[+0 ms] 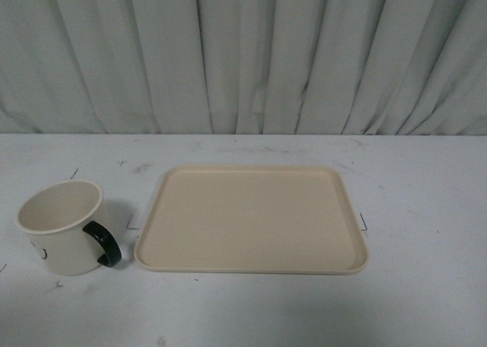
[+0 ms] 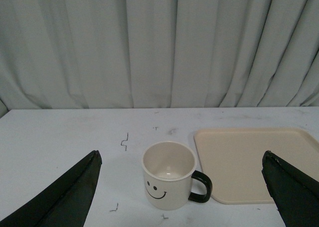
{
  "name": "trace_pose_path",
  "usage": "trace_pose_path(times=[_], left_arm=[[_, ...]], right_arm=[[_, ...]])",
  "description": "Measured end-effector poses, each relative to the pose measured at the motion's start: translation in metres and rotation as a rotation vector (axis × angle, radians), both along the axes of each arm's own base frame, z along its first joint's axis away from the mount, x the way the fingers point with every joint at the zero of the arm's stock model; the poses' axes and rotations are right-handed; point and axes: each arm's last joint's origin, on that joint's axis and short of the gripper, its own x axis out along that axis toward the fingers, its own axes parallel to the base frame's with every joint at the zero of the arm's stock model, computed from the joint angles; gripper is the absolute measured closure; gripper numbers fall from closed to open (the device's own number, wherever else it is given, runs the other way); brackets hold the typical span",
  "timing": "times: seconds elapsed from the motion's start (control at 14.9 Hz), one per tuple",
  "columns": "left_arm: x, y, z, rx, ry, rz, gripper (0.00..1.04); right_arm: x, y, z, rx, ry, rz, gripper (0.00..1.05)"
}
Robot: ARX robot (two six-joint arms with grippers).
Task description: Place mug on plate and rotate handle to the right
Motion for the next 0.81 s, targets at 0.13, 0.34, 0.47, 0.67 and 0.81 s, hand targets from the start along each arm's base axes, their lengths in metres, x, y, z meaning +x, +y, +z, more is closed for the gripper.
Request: trace_pose_path(times=[0.13, 0.34, 0.47, 0.67, 0.81], left_arm=[[0.0000, 0.0000, 0.0000, 0.000, 0.000, 0.000, 0.07], [0.0000, 0.0000, 0.0000, 0.000, 0.000, 0.000, 0.07], [0.0000, 0.0000, 0.0000, 0.000, 0.000, 0.000, 0.07], [0.0000, 0.0000, 0.0000, 0.000, 0.000, 0.000, 0.07], [0.0000, 0.0000, 0.0000, 0.000, 0.000, 0.000, 0.07]], right_arm=[[0.0000, 0.0000, 0.0000, 0.000, 0.000, 0.000, 0.06], [0.0000, 0.0000, 0.0000, 0.000, 0.000, 0.000, 0.06], [0.0000, 0.0000, 0.0000, 0.000, 0.000, 0.000, 0.06], [0.0000, 0.0000, 0.0000, 0.000, 0.000, 0.000, 0.06], [0.0000, 0.0000, 0.0000, 0.000, 0.000, 0.000, 0.06]])
